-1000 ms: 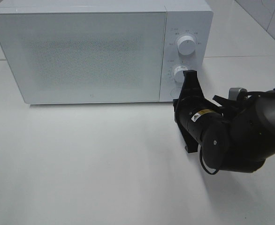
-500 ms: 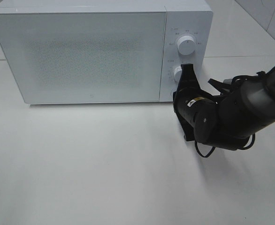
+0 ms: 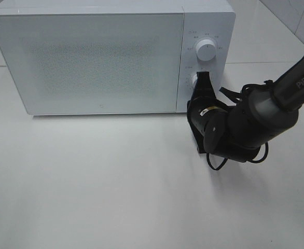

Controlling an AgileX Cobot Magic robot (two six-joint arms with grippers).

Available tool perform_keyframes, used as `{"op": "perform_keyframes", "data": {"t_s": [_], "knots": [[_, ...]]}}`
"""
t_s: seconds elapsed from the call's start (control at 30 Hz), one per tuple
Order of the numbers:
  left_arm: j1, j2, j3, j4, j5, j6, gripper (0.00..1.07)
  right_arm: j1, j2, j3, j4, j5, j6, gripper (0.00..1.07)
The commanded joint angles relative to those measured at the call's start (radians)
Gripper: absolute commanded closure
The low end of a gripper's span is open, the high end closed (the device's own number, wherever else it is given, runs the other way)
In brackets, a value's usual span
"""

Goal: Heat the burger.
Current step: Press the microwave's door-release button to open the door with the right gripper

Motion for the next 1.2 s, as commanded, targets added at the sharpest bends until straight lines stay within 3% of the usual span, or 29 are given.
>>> {"op": "perform_keyframes", "data": {"t_s": [0.03,1.2], "knots": [[0.002,-0.007,0.004,-0.011,-0.013,0.0,0.06,-0.003,0.003,-0.021,-0.006,-0.026,-0.019,1.07],[0.002,-0.007,0.004,-0.011,-0.013,0.002,0.06,-0.026,0.024,-0.031,0.019,-0.052,-0.072,1.07]]}}
